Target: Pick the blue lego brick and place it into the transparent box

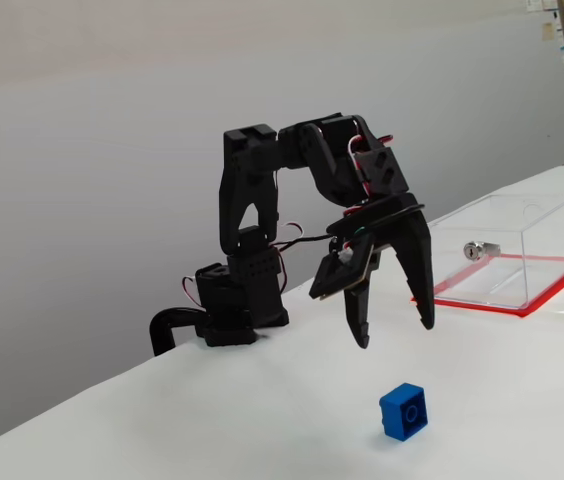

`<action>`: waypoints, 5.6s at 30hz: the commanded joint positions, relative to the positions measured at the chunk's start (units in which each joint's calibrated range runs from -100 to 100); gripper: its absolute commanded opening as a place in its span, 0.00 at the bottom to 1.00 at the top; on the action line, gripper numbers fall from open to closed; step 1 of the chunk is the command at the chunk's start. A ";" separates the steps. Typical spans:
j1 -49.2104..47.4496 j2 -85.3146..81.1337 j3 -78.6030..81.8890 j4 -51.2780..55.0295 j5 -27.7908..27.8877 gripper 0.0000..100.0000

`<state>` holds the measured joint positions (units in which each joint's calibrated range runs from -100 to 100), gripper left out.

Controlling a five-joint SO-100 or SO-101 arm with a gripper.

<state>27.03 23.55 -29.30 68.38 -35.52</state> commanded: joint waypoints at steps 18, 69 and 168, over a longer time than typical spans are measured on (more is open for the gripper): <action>5.10 10.18 -12.65 -0.76 -0.44 0.31; -0.82 16.97 -12.74 -0.41 -0.86 0.31; -52.65 -26.05 -12.83 7.86 26.33 0.10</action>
<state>-22.44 0.04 -39.89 76.86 -10.70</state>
